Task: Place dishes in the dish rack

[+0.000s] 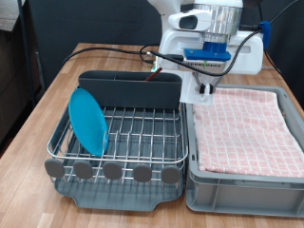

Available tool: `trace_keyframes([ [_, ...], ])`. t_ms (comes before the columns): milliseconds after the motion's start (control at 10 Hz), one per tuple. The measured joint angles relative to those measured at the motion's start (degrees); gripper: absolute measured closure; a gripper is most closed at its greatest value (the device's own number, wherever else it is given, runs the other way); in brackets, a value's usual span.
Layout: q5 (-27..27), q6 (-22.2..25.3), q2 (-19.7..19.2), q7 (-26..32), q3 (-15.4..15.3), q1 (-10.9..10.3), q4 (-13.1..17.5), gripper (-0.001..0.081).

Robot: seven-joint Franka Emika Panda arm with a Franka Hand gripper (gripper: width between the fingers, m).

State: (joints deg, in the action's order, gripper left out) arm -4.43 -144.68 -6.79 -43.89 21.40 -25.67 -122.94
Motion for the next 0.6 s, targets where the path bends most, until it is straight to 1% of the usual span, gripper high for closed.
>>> trace_keyframes([
  [200,2.21,-0.01,-4.12,2.31,0.34,1.2,4.56,0.0735],
  [600,7.26,-0.19,-12.04,6.66,0.17,4.5,13.91,0.0735],
])
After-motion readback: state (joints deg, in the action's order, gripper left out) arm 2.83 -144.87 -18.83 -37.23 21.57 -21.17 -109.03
